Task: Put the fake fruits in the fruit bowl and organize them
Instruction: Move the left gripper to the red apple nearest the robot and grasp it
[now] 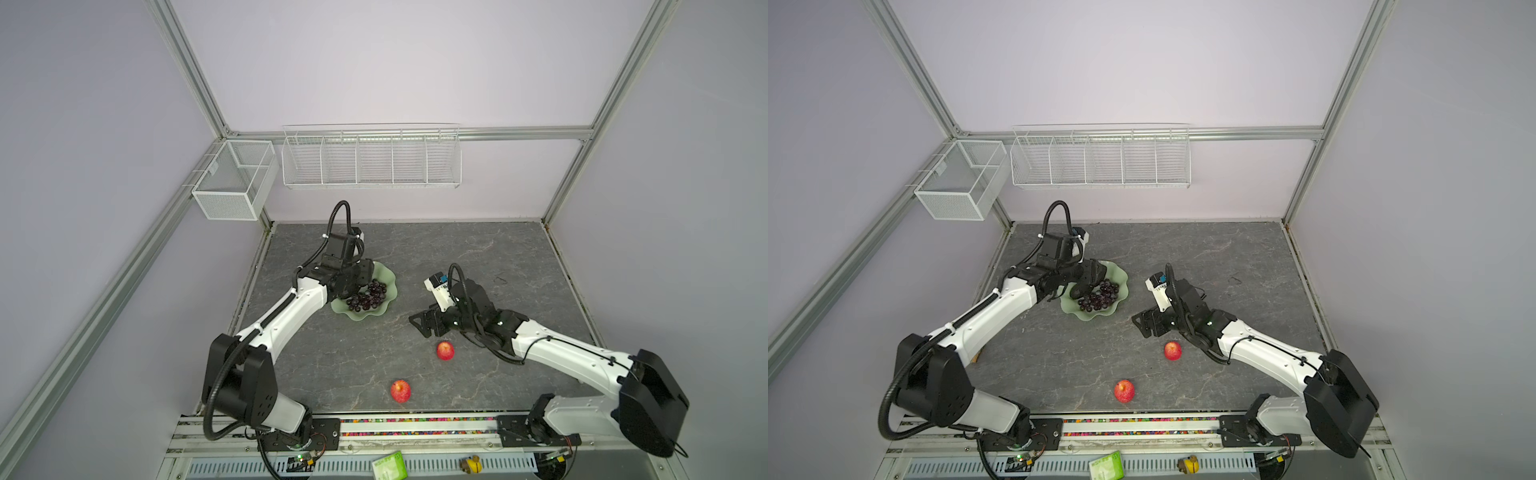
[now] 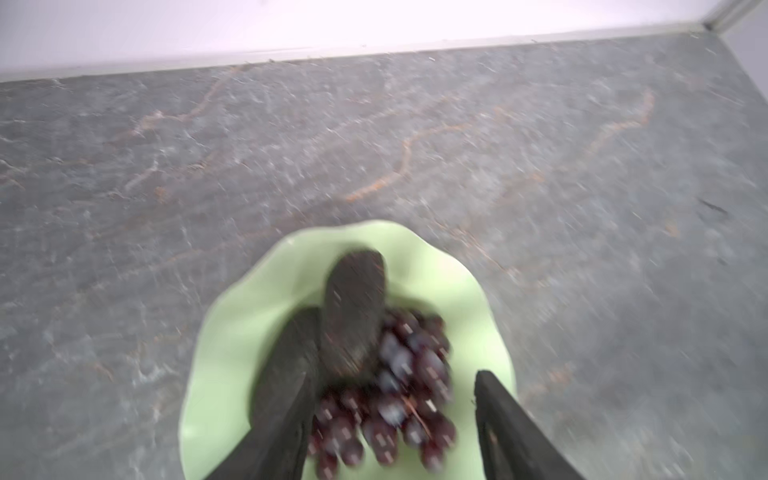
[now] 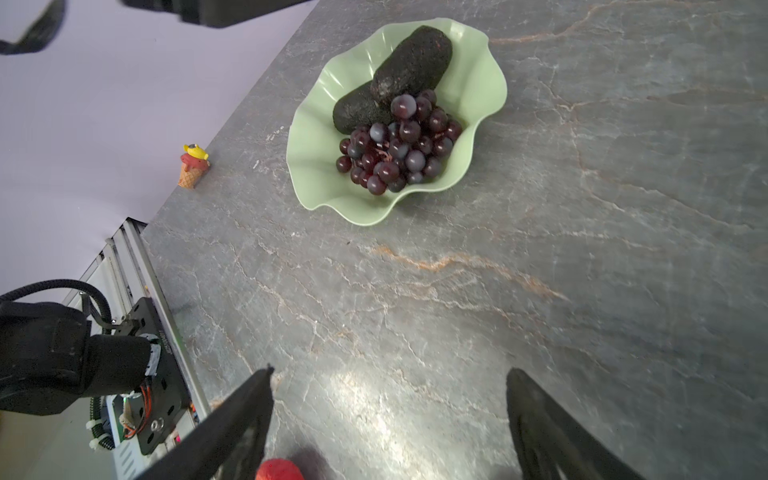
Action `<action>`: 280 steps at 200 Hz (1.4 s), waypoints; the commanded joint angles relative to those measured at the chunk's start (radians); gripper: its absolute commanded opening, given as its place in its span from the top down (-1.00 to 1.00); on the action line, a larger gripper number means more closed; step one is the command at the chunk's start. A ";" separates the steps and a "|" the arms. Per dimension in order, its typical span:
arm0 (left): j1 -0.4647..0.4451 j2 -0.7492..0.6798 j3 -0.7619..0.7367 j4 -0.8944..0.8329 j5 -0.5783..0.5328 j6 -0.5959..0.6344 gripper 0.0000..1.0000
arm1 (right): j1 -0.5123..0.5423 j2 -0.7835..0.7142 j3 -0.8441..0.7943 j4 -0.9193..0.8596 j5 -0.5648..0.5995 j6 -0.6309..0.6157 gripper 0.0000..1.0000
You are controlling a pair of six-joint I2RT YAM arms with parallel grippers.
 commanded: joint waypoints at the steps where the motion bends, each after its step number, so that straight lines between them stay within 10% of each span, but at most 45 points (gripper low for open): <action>1: -0.119 -0.119 -0.093 -0.118 -0.058 -0.075 -0.24 | 0.004 -0.084 -0.081 -0.050 0.039 0.033 -0.78; 48: -0.406 -0.337 -0.297 -0.219 -0.093 -0.304 -0.27 | 0.021 -0.303 -0.189 -0.190 0.128 0.067 -0.77; 113: -0.618 -0.276 -0.384 -0.229 -0.001 -0.401 -0.29 | 0.041 -0.519 -0.308 -0.299 0.095 0.112 -0.77; 236: -0.750 -0.045 -0.366 -0.197 0.045 -0.399 -0.29 | 0.109 -0.533 -0.353 -0.283 0.029 0.121 -0.77; 280: -0.751 -0.037 -0.385 -0.168 0.051 -0.392 0.10 | 0.112 -0.518 -0.335 -0.277 0.048 0.119 -0.77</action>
